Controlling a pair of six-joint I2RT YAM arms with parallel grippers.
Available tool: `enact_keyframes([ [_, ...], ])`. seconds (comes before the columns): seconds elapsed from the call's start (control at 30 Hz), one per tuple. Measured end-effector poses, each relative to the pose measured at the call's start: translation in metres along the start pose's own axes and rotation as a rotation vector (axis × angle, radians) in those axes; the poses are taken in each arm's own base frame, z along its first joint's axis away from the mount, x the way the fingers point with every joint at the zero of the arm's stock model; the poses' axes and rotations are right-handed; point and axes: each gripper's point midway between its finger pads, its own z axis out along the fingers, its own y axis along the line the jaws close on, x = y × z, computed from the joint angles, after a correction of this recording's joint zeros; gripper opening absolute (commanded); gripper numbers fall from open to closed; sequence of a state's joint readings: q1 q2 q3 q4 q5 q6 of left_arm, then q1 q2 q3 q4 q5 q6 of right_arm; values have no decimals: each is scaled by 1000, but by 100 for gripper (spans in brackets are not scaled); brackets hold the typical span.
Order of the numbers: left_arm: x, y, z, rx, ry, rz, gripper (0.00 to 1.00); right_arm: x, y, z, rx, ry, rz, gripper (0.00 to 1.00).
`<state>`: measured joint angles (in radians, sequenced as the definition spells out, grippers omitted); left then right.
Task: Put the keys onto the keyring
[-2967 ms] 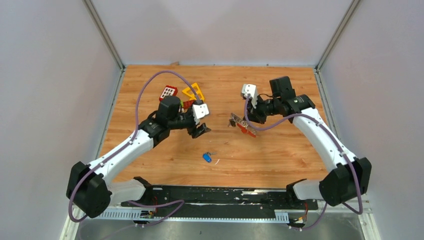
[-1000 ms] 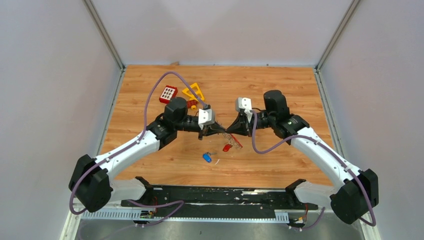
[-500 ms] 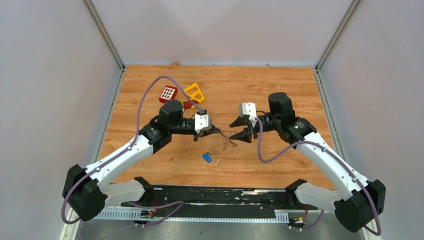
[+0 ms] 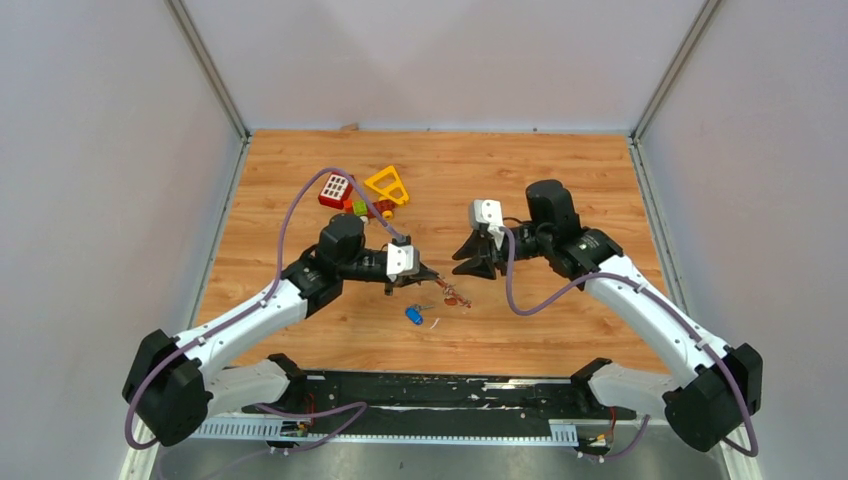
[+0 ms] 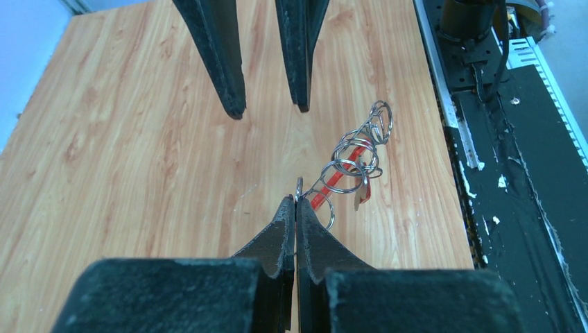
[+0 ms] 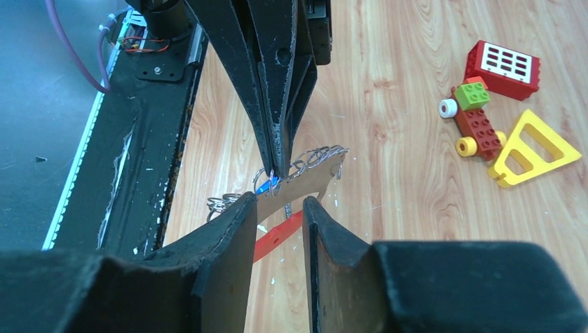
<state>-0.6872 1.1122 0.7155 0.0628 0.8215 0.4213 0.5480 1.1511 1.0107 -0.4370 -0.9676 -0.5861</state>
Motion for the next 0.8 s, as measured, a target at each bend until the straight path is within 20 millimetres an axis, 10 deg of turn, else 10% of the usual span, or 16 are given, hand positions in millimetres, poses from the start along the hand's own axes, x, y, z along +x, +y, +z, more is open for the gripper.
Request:
enact_keyframes([
  [0.8, -10, -3, 1, 5, -88, 79, 0, 23, 12, 29, -78, 66, 42, 0],
])
